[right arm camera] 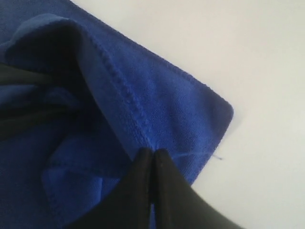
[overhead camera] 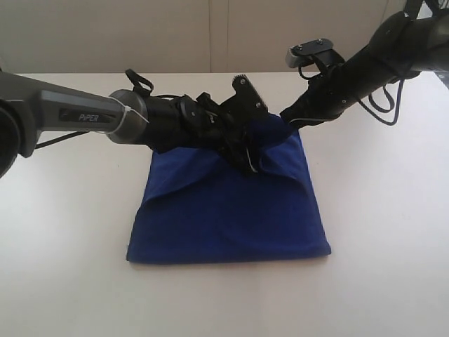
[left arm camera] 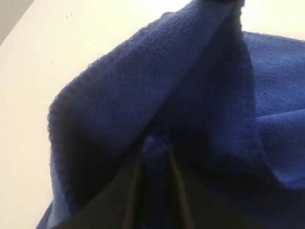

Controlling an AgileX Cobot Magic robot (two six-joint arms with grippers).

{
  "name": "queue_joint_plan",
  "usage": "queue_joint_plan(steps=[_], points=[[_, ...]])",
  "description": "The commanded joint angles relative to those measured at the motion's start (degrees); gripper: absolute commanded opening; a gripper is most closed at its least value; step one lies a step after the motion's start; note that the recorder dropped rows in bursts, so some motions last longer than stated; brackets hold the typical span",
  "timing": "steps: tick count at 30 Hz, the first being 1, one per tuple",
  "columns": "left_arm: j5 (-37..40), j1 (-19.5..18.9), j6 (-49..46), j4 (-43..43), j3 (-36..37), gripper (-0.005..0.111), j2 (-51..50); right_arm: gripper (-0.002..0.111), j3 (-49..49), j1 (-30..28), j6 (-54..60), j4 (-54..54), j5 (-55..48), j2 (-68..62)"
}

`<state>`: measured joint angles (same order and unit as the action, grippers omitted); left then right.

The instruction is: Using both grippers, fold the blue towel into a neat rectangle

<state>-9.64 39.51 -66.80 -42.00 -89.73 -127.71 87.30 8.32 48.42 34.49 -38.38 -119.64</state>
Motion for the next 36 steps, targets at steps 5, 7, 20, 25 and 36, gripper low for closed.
queue_joint_plan(steps=[5, 7, 20, 25, 36], points=[[-0.53, 0.10, 1.87, -0.53, -0.04, 0.000, -0.49, 0.000, 0.19, -0.32, -0.75, -0.07, -0.23, 0.08], [-0.79, -0.40, 1.70, -0.53, -0.04, 0.000, 0.67, 0.000, 0.19, -0.32, -0.88, -0.07, -0.23, 0.08], [32.26, -12.58, 11.30, -6.27, -0.04, 0.000, 18.41, 0.000, 0.19, -0.32, -4.96, -0.95, -5.08, 6.30], [42.43, -19.33, 19.38, -2.60, -0.04, 0.000, 23.42, 0.000, 0.19, -0.32, -5.21, -3.47, -10.79, 9.93], [66.39, -23.19, 27.14, -2.49, -0.04, 0.000, 29.61, 0.000, 0.19, -0.32, -5.21, -7.34, -27.36, 22.20]])
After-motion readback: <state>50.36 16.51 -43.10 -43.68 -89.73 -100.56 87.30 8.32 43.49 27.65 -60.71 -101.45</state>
